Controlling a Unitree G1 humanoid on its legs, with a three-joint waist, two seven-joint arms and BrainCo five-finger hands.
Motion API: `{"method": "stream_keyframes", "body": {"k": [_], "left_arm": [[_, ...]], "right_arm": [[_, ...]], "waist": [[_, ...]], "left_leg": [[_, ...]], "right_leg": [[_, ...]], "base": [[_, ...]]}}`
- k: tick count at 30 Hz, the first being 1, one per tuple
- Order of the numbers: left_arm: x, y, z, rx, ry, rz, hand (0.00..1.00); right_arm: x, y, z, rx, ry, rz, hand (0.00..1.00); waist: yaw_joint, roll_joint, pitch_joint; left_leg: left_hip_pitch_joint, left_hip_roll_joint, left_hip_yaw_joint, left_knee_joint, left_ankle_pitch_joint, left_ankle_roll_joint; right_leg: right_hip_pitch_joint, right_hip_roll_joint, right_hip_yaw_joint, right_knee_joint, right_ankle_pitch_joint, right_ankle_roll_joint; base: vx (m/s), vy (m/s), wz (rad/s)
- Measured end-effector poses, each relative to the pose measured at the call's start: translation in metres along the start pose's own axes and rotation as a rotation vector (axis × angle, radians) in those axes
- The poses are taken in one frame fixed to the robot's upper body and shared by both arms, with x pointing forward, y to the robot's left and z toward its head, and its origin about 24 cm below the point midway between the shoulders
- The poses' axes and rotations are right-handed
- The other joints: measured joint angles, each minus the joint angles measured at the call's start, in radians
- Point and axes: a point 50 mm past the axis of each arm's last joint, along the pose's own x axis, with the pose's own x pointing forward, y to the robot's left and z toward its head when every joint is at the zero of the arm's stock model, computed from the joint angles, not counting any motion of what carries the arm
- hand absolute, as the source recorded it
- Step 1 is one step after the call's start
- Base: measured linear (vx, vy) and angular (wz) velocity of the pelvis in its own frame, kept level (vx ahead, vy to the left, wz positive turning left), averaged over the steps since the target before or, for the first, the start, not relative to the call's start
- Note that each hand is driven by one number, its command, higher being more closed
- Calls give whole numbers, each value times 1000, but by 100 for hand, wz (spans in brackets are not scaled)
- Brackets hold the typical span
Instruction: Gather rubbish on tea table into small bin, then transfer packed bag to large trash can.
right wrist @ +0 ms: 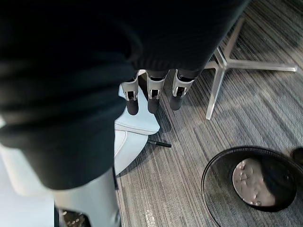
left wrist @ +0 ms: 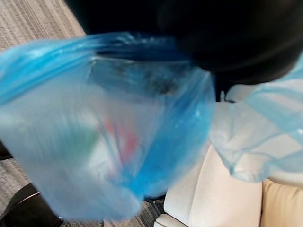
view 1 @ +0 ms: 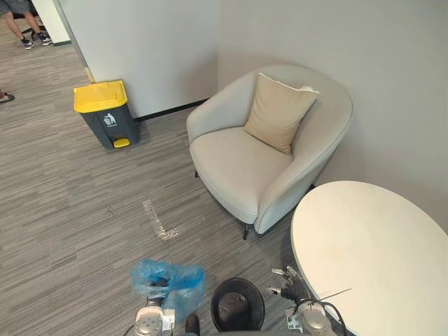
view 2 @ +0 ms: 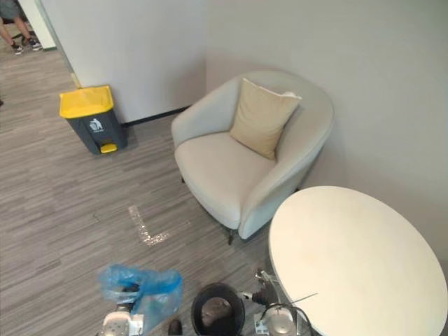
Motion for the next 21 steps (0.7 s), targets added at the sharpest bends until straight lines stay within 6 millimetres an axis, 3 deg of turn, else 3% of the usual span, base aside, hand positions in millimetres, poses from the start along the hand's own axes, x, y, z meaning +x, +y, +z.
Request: {"method": "stream_keyframes", "body": {"k": [3, 6, 11, 12, 13, 14, 15, 16, 17, 18, 19, 21], "left_arm": [[-2, -3, -4, -2, 18, -7, 100], [2, -9, 4, 1, -7, -31, 100], [13, -28, 41, -15, -126, -81, 100], [11, -28, 42, -25, -136, -81, 100], [12, -35, 56, -28, -188, -109, 100], [12, -40, 63, -35, -211, -123, 100], [15, -33, 78, -26, -272, -112, 100], [16, -34, 78, -27, -266, -112, 100], [16, -34, 77, -28, -262, -112, 100], [15, -38, 76, -34, -256, -123, 100], [14, -42, 75, -37, -254, -135, 100], [15, -41, 76, -19, -256, -139, 100]], "right_arm": [[2, -1, -2, -2, 19, -5, 0], [3, -2, -1, -4, 22, -16, 0], [19, -11, 32, 6, -67, -68, 0], [21, -10, 39, 7, -85, -75, 0], [23, -15, 43, 14, -93, -100, 0], [24, -17, 46, 17, -101, -108, 0], [28, -13, 57, 33, -134, -106, 0], [30, -12, 62, 33, -148, -103, 0], [30, -12, 64, 33, -156, -104, 0], [30, -15, 66, 36, -163, -115, 0], [30, -18, 65, 47, -152, -131, 0], [30, -17, 62, 66, -141, -135, 0]], "waist": [[0, -1, 7], [-2, 7, 39], [1, 36, 112], [4, 34, 117], [-4, 37, 124], [-4, 48, 129], [-12, 7, 135], [-13, -2, 135], [-15, -3, 133], [-23, 0, 135], [-39, 14, 131], [-43, 4, 127]], "left_leg": [[0, -10, -12, 0, -2, 5], [-32, -25, -72, 2, 6, 15], [-174, -61, -192, 7, 72, 30], [-198, -85, -185, 20, 108, 43], [-238, -107, -147, 56, 157, 56], [-239, -101, -149, 50, 173, 55], [-240, -115, -67, 87, 111, 80], [-241, -78, 38, 219, -40, 133], [-235, -56, 75, 258, -79, 126], [-207, -15, 134, 290, -130, 82], [-168, 8, 135, 258, -131, 39], [-140, -13, 137, 209, -132, 37]], "right_leg": [[7, -9, -13, 0, -4, 4], [8, -18, -75, 3, -17, 8], [-82, -46, -229, 80, -48, 18], [-85, -62, -265, 104, -60, 13], [-120, -82, -288, 175, -73, -10], [-127, -68, -286, 172, -86, -22], [-115, -100, -294, 87, -32, -38], [-103, -111, -305, 97, -32, -26], [-103, -118, -311, 111, -30, -27], [-105, -133, -320, 147, -30, -27], [-104, -141, -326, 167, -30, -22], [-101, -156, -323, 160, -4, 14]], "base": [[11, 11, 16], [-32, -2, 66], [-17, 16, 92], [15, 71, 128], [0, 87, 133], [-102, 96, 170], [-76, 30, 101], [-16, 0, 87], [112, -26, 26], [95, 66, 29], [37, 185, 21], [-14, 193, 2]]}}
